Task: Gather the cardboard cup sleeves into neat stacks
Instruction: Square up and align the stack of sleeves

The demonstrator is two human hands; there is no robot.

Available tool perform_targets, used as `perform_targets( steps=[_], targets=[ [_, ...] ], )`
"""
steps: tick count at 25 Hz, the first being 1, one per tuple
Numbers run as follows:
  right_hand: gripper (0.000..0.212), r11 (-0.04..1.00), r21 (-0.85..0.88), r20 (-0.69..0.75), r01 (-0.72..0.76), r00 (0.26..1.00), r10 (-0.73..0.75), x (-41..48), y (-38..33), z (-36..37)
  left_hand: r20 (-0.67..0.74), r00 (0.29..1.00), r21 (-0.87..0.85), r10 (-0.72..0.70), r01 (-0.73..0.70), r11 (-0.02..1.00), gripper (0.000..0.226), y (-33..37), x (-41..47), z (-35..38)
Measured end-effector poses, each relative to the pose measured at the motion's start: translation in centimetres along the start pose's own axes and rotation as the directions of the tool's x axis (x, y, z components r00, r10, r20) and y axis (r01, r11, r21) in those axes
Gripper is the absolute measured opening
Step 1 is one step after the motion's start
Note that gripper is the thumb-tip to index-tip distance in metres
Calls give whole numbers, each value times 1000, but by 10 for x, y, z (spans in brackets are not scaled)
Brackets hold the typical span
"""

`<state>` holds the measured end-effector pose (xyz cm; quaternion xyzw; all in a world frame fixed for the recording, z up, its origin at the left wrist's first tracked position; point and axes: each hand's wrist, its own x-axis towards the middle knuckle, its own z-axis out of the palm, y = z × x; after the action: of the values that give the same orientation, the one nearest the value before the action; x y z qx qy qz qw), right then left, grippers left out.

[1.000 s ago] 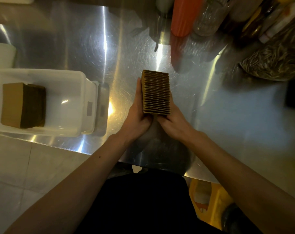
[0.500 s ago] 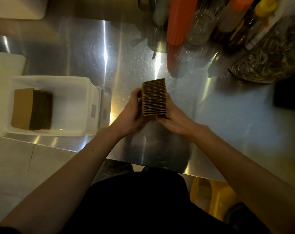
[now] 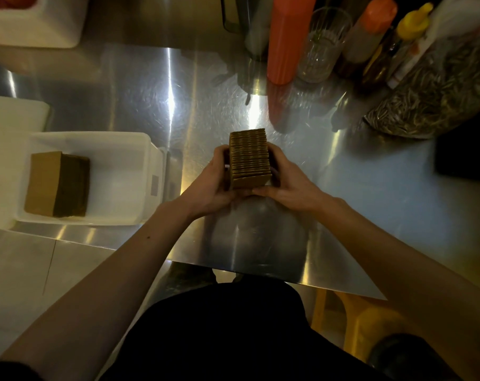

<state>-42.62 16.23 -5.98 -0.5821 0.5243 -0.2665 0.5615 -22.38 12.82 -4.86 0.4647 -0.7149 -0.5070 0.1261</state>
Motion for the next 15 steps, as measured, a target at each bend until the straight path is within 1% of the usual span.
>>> perform_targets(
  steps=[2,4,6,8,10,12,14,15],
  targets=[
    [83,999,31,17,-30,999,29,-5,-5,-1,25,1000,17,-16,15,1000,92,5,-6,-8],
    [79,997,67,34,-44,999,41,-10,-14,-2,33,999,23,-29,28,999,84,13,-16,-18],
    [74,989,128,34,-69,997,65,-14,-25,-1,24,998,-16,-54,55,998,77,21,-26,-28],
    [67,975,202,25,-90,996,86,-18,-38,1,25,995,-108,-100,102,989,77,30,-36,-38],
    [60,959,264,37,-101,995,95,-19,-52,8,42,987,-260,-156,161,952,77,38,-44,-45],
    [56,950,293,43,-112,994,104,-16,-64,16,47,977,-400,-207,208,892,86,41,-51,-50],
    [56,942,306,35,-141,990,137,-11,-78,28,47,965,-481,-257,247,841,106,40,-58,-59],
    [58,938,310,31,-158,987,156,-8,-83,34,56,961,-505,-273,263,822,112,39,-61,-65]
  ],
)
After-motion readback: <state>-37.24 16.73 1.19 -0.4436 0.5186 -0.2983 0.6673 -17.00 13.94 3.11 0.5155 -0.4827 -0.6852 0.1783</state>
